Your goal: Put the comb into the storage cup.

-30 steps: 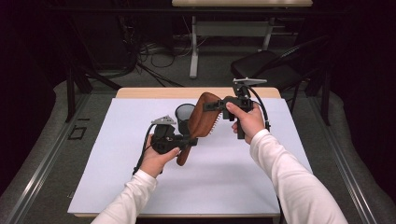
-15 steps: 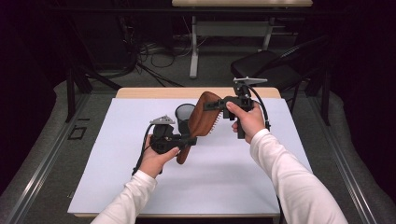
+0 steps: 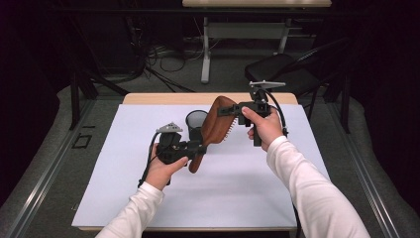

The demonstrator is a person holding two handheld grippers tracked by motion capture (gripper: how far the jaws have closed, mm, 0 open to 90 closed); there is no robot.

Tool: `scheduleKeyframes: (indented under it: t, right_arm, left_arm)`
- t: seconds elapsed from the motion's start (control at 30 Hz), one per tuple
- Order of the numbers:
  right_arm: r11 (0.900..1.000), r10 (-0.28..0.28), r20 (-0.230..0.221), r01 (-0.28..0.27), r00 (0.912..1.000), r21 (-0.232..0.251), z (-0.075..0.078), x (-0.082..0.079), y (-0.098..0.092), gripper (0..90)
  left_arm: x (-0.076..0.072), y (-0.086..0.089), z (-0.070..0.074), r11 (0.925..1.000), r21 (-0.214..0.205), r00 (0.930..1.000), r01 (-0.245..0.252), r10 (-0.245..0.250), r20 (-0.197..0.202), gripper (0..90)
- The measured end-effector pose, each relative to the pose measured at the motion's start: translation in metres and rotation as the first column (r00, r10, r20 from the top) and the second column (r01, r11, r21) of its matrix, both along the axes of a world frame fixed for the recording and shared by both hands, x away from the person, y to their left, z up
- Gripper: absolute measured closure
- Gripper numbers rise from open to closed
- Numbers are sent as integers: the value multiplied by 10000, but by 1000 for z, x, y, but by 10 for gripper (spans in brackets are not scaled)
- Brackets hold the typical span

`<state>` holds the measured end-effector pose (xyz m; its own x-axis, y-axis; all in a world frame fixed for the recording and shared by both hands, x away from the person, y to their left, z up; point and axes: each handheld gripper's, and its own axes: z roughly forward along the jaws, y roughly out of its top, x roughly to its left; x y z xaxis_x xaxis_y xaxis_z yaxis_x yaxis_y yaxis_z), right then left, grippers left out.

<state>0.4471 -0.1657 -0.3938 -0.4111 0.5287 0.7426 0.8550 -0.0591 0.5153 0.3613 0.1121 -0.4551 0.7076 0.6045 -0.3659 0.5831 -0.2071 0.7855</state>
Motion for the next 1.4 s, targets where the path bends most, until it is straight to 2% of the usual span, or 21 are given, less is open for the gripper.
scheduleKeyframes:
  t: [0.33, 0.43, 0.7, 0.87, 0.9, 1.0, 1.23, 1.3, 1.4]
  right_arm:
    - [9999, -69, 92, 70, 9999, -92, 4, 0, -1, 496]
    - [9999, -50, 94, 51, 9999, -102, 4, 0, -1, 496]
    - [9998, -119, 186, 121, 9998, -141, 7, 0, -3, 496]
    - [9998, -153, 218, 156, 9996, -106, 9, 1, -4, 496]
    - [9998, -171, 229, 174, 9996, -102, 9, 1, -4, 496]
    - [9997, -213, 252, 216, 9995, -119, 8, 1, -5, 496]
    - [9994, -320, 288, 324, 9991, -111, 9, 2, -8, 495]
    - [9993, -361, 299, 365, 9989, -112, 9, 2, -8, 495]
    - [9992, -382, 263, 386, 9989, -122, 9, 2, -9, 495]
  left_arm:
    - [-4, 5, 2, 9990, -13, 9990, -440, 440, -59, 429]
    - [-6, 7, 4, 9979, 36, 9976, -641, 640, 248, 398]
    - [-8, 12, 8, 9950, 18, 9931, -1000, 997, 618, 326]
    - [-8, 15, 8, 9946, -13, 9912, -1041, 1038, 827, 317]
    - [-8, 16, 8, 9944, -61, 9887, -1051, 1052, 1072, 317]
    - [-8, 19, 8, 9918, -89, 9858, -1278, 1280, 1087, 317]
    - [-8, 28, 9, 9864, 261, 9719, -1626, 1555, 1766, 317]
    - [-9, 31, 8, 9852, 272, 9694, -1691, 1612, 1853, 317]
    - [-9, 32, 7, 9812, 535, 9652, -1856, 1719, 1971, 317]
